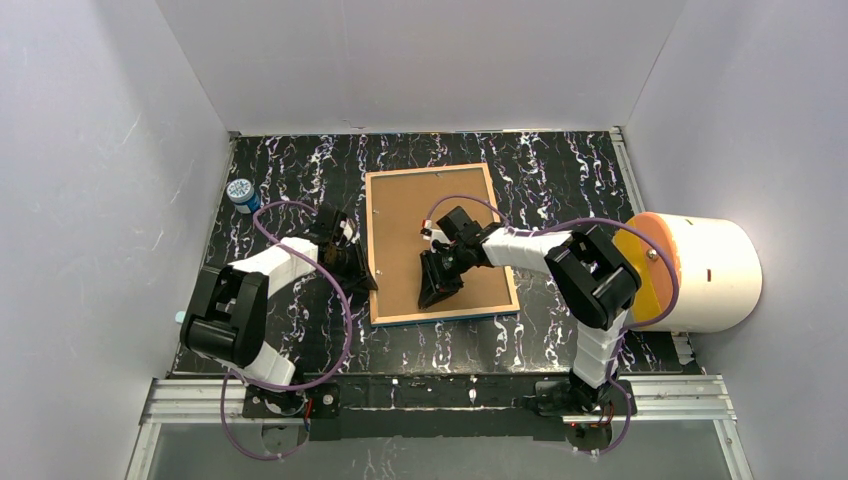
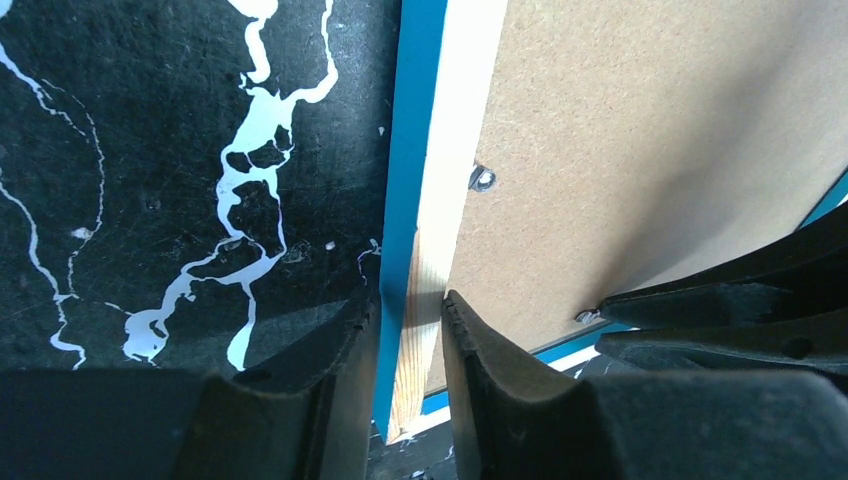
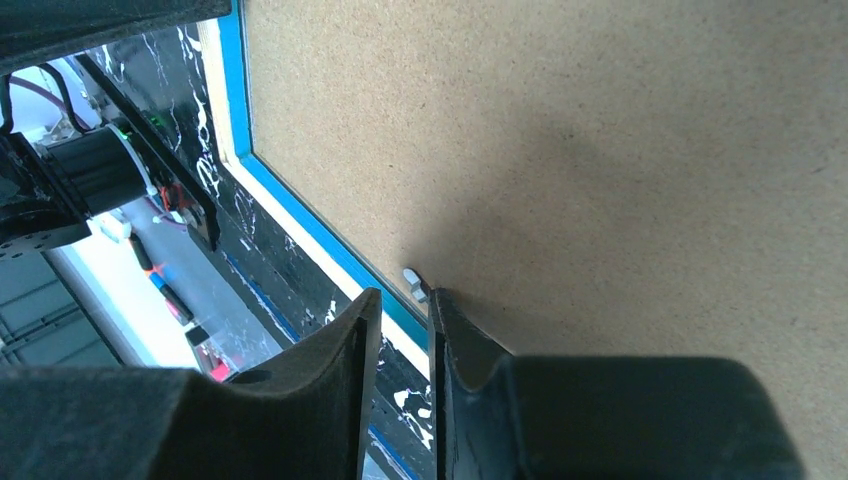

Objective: Put the photo into the frame

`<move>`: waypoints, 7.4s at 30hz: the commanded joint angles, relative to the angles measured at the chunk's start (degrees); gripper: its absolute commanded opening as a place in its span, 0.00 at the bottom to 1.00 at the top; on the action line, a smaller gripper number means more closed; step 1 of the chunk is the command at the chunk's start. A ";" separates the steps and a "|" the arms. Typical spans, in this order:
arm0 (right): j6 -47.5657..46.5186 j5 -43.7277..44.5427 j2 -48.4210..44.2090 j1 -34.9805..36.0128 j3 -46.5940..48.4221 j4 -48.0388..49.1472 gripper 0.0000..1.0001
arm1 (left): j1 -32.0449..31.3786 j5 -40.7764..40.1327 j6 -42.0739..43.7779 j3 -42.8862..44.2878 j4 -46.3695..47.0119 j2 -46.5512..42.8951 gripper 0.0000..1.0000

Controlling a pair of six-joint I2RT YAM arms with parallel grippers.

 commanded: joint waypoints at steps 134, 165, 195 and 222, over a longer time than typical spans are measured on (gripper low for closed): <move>-13.01 5.72 17.34 -31.57 34.31 -12.59 0.80 | 0.99 -3.46 -2.63 2.66 -5.67 -5.57 0.96; 5.43 29.19 -21.29 -24.42 4.05 -13.71 0.82 | 2.94 -15.11 4.29 16.86 -11.83 2.40 0.95; 35.21 18.77 25.31 8.22 34.71 14.04 0.33 | 3.79 -17.36 -2.56 -2.61 -13.36 -8.92 0.30; 30.45 18.72 20.24 9.46 36.06 17.27 0.48 | 4.38 -19.80 -0.98 -0.13 -15.19 -10.89 0.32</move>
